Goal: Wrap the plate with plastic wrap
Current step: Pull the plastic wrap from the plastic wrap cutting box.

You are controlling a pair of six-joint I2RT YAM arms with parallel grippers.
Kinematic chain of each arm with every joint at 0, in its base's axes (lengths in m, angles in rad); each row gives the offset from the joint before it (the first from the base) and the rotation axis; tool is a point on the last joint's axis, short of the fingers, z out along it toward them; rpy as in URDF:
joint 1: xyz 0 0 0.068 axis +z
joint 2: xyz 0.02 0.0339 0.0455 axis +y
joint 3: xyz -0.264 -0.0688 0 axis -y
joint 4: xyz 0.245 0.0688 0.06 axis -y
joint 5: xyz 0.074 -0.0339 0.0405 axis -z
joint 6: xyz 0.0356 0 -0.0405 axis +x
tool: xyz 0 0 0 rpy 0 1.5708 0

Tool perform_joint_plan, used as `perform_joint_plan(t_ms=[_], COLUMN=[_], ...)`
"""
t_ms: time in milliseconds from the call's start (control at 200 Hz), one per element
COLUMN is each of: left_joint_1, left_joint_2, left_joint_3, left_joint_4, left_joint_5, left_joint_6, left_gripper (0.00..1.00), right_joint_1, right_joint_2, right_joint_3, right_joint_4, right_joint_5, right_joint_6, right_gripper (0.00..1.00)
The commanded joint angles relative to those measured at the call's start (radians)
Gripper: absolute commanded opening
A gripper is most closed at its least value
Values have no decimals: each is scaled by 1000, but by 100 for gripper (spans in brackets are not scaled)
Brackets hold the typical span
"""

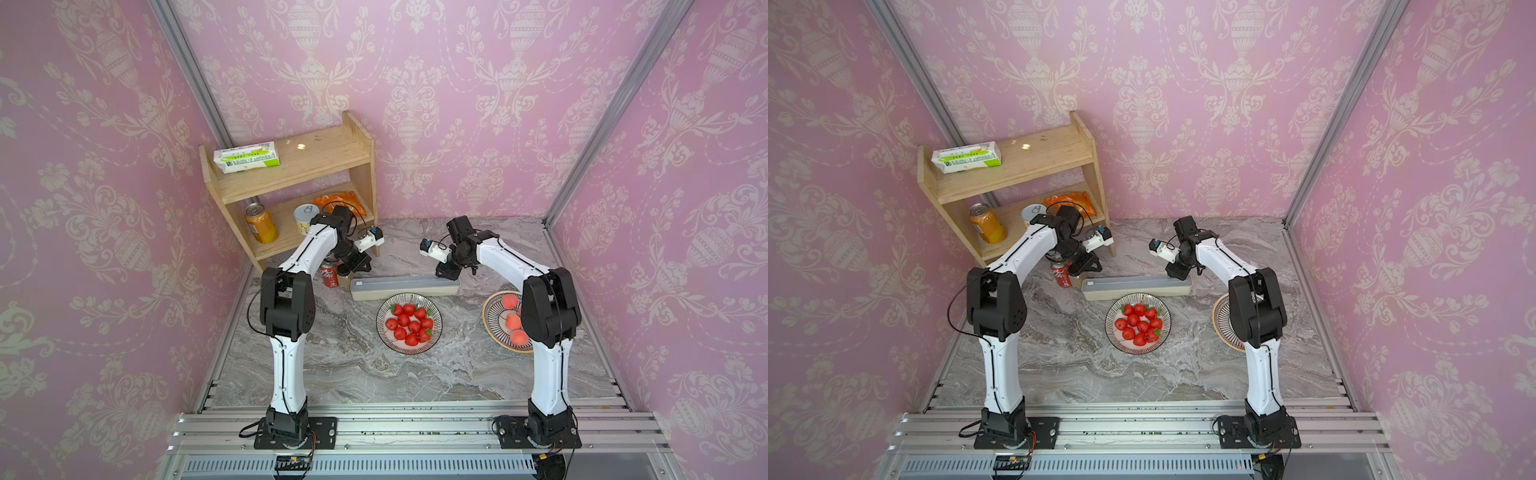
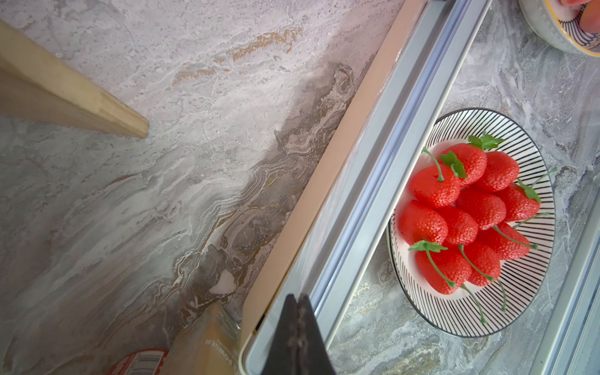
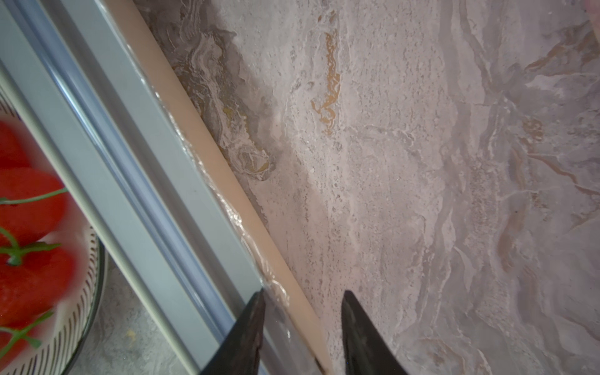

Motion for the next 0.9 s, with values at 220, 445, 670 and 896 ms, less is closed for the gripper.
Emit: perform_joint_plan(t_ms=[220,445,670,896], left_joint_1=[16,15,16,16], left_joint_2=[-54,-59,-76,-101], left_joint_3=[-13,-19,-34,-49], left_joint_4=[-1,4,14,35], left_joint_5=[13,15,22,49], left_joint_6=[-14,-14,-14,-22], left_gripper=[0,0,0,0], right_joint_1=[-44,-46,-51,-54], right_joint_2=[94,88,-43,-142], right_joint_3=[69,89,22,-14], right_joint_4=[-176,-210,-130,-119], right_joint_5=[-196,-217,-215,-224], right_joint_6=[55,54,65,60], right_gripper=[39,1,0,0])
